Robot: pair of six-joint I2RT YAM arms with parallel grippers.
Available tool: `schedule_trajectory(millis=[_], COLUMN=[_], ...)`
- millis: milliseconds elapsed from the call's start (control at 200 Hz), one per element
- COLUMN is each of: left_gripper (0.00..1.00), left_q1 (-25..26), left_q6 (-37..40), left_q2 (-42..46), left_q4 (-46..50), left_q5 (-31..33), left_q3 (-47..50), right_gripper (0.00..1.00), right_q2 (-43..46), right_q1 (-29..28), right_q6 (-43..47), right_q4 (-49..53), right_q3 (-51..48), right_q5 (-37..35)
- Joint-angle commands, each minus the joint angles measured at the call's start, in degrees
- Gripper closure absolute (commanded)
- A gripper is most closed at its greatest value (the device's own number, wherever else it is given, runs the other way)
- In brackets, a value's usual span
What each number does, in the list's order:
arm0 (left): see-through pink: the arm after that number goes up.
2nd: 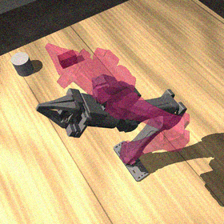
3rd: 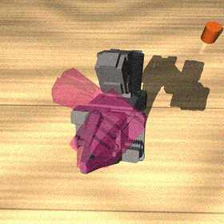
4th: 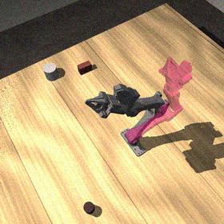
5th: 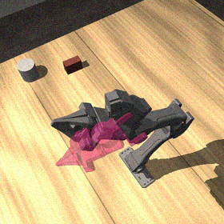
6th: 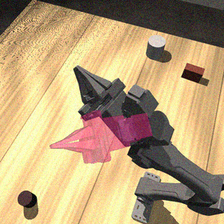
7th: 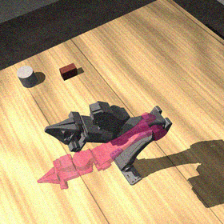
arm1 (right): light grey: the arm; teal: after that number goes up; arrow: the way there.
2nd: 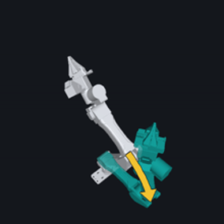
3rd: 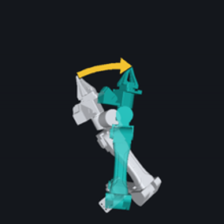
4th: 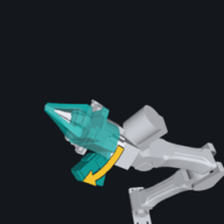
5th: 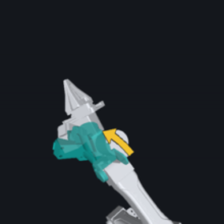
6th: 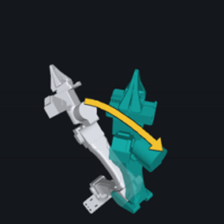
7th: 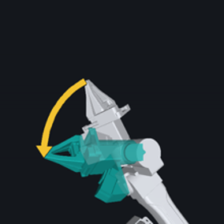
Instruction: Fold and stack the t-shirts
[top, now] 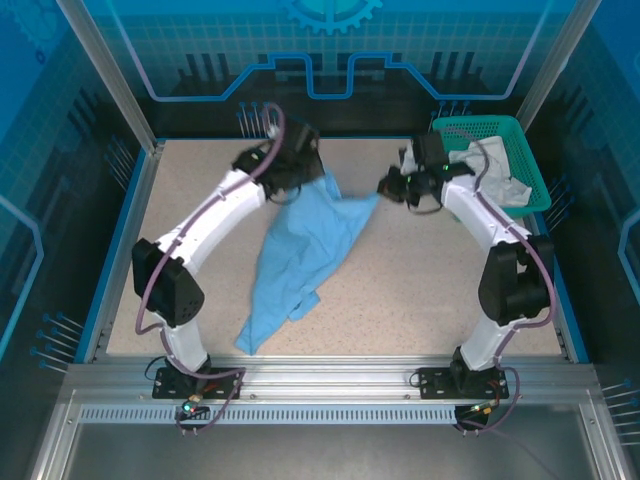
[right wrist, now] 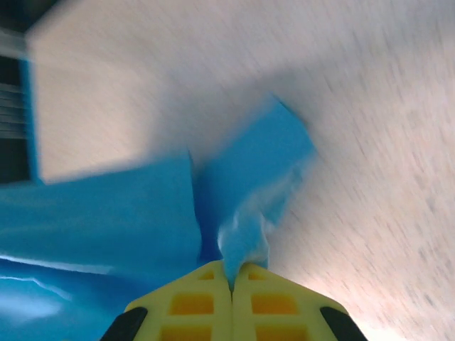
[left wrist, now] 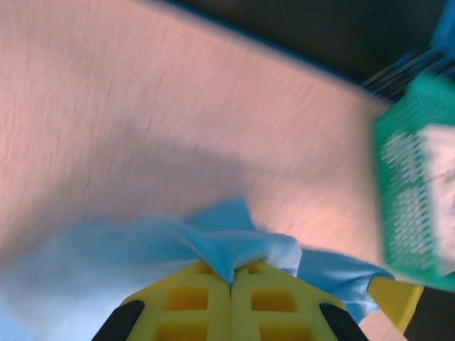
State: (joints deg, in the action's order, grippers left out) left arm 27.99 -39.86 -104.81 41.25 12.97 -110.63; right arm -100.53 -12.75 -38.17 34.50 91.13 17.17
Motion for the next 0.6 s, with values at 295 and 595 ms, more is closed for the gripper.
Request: schedule_trajectory(millis=[295, 595], left_gripper=[1.00, 1.00], left_q1=[-2.50, -4.52], left_q6=[16.66, 10.88], left_q2=[21.20, 43.91], left_q4=[-16.94, -20.62], left_q5=[-12.53, -10.03], left_q3=[-8.30, 43.20], right_gripper=[1.00, 1.00], right_q2=[17.74, 41.91], right_q1=[-6.88, -12.55], right_q6=[4.89, 0.49], right_q4=[7.71, -4.81], right_q3=[23.35, -26.38], right_q5=[-13.96, -14.15])
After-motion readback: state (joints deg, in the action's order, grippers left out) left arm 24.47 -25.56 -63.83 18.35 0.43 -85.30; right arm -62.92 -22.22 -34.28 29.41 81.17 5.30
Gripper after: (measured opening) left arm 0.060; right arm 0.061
